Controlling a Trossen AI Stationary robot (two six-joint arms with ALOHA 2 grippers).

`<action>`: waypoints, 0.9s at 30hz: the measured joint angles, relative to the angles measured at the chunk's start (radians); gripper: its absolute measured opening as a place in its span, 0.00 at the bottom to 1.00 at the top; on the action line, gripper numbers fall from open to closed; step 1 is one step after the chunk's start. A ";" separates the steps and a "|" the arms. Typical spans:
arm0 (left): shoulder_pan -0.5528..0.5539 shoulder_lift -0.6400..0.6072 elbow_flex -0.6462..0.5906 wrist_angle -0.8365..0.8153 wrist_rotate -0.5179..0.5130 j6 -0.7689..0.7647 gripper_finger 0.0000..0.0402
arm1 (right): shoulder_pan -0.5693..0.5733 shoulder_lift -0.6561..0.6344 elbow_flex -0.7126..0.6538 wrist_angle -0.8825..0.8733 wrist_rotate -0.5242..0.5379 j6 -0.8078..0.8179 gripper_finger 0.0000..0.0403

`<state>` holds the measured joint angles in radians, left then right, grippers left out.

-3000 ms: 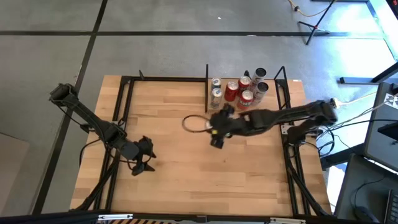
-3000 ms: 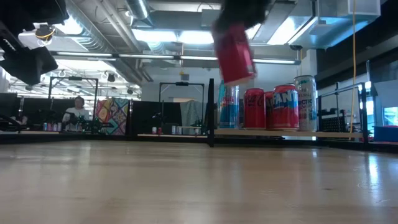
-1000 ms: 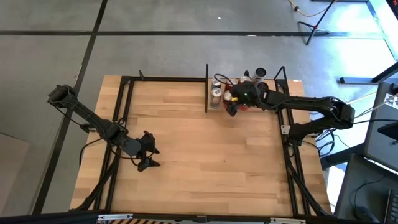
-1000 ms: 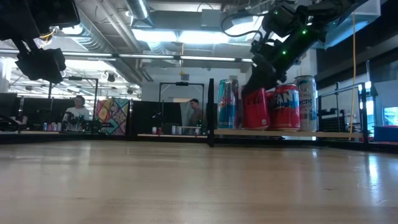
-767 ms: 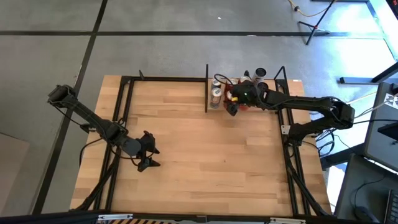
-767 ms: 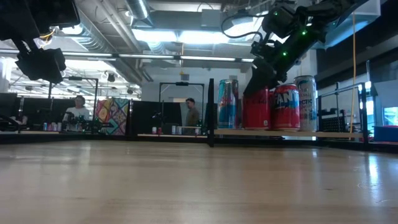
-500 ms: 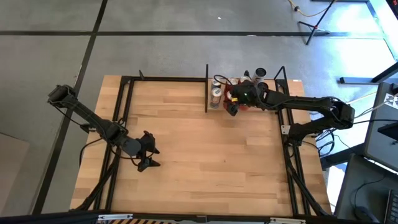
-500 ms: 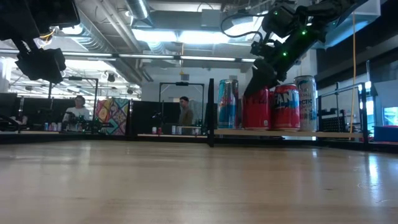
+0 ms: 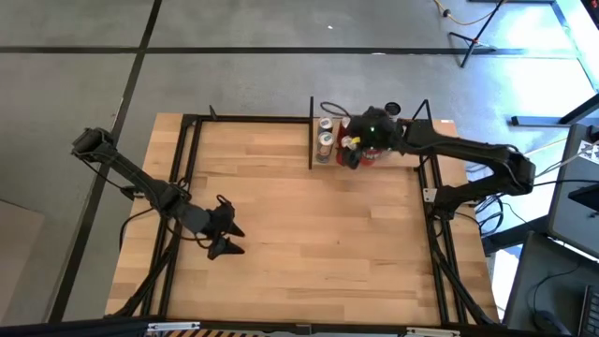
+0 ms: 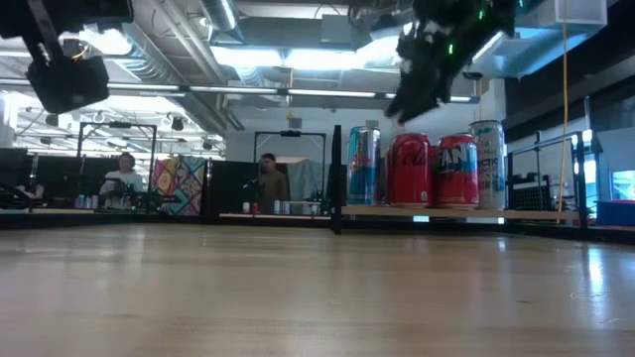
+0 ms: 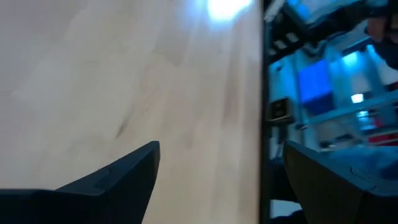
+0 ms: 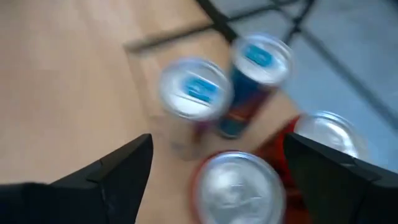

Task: Place canned beverage on shelf
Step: Return to Home Position

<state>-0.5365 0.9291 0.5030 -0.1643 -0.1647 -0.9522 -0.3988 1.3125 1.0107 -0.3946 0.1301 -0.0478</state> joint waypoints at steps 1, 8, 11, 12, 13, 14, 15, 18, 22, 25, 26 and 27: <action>0.000 0.000 0.000 0.020 0.006 0.000 0.81 | 0.000 -0.002 0.043 -0.056 -0.042 0.029 0.86; 0.080 -0.001 0.004 0.177 -0.061 0.029 0.77 | 0.191 -0.004 0.286 -0.109 -0.230 0.278 0.81; 0.151 0.000 0.048 0.209 -0.035 0.151 0.67 | 0.312 -0.005 0.308 -0.055 -0.199 0.344 0.68; 0.179 -0.001 0.072 0.210 -0.025 0.203 0.62 | 0.348 -0.005 0.307 -0.042 -0.198 0.361 0.61; 0.208 -0.001 0.094 0.209 -0.011 0.257 0.57 | 0.377 -0.005 0.302 -0.034 -0.198 0.371 0.54; 0.235 -0.002 0.115 0.206 0.004 0.307 0.52 | 0.405 -0.006 0.293 -0.023 -0.198 0.380 0.45; 0.264 -0.009 0.134 0.198 0.026 0.353 0.46 | 0.432 -0.007 0.283 -0.009 -0.198 0.381 0.37; 0.340 -0.044 0.184 0.206 0.101 0.472 0.29 | 0.478 -0.032 0.234 0.027 -0.194 0.381 0.11; 0.413 -0.122 0.188 0.163 0.146 0.568 0.10 | 0.497 -0.138 0.122 0.131 -0.193 0.350 0.06; 0.431 -0.193 0.183 0.119 0.074 0.582 0.02 | 0.497 -0.249 0.006 0.184 -0.195 0.329 0.11; 0.431 -0.211 0.183 0.117 0.051 0.582 0.01 | 0.497 -0.294 -0.039 0.190 -0.195 0.327 0.12; 0.431 -0.227 0.183 0.109 0.037 0.592 0.01 | 0.497 -0.336 -0.081 0.202 -0.195 0.328 0.12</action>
<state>-0.1055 0.7022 0.6865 -0.0552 -0.1272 -0.3599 0.0978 0.9761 0.9294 -0.1923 -0.0647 0.2798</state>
